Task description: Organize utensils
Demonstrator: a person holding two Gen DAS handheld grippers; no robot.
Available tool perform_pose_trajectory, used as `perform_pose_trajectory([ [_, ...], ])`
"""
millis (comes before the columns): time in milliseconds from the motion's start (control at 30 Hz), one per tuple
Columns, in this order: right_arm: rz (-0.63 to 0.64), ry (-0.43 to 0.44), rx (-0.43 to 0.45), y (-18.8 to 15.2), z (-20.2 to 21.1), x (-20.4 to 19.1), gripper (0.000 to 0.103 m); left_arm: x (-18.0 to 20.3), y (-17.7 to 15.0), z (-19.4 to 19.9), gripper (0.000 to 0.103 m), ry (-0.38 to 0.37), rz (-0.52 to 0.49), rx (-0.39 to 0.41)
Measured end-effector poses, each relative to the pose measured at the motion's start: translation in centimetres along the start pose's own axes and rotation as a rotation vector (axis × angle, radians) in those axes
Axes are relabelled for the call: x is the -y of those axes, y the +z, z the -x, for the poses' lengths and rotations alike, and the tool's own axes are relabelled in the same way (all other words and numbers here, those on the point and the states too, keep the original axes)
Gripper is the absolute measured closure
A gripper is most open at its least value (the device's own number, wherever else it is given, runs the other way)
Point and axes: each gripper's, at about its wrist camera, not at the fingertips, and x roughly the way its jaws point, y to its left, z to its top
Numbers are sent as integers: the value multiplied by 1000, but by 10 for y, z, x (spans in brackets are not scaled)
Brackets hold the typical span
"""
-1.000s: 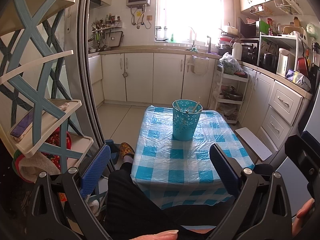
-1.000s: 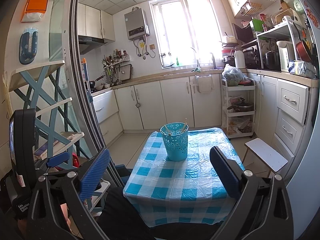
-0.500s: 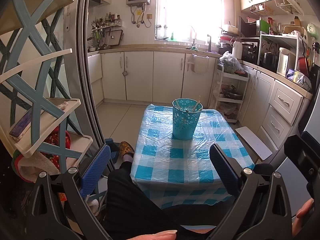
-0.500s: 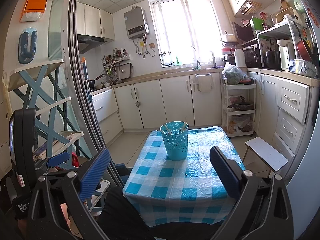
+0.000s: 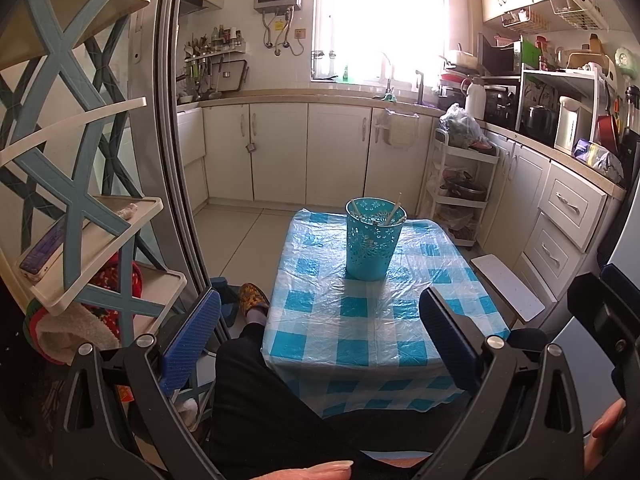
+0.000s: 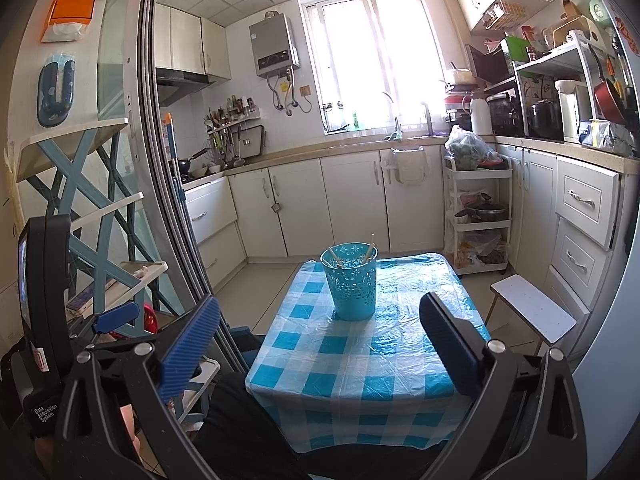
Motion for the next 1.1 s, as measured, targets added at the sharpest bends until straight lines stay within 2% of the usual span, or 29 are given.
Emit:
perform_pose_trajectory([
  [467,0,4,-6,-2,-2,2,7,-2,3,-4,7,5,2,-4],
  [633,-6,10,-13,-6,-5,8,7,1,-2,-5,7,12,-12,22],
  [767,-19,-1,-19,-5,-13,16,7,6,-3,-15,7,5,-19,-3],
  [867,-36,-24,-28,-4,-25,26,7,6,-1,-32,7,-26,-7,-51],
  [967,-40,-55,-58,-4,-45,38,7,8,-1,-48,7,-22,-6,-81],
  [1100,-48,-116,-133,-9,-93,60,7,11,3,-74,7,-28,-12,-124],
])
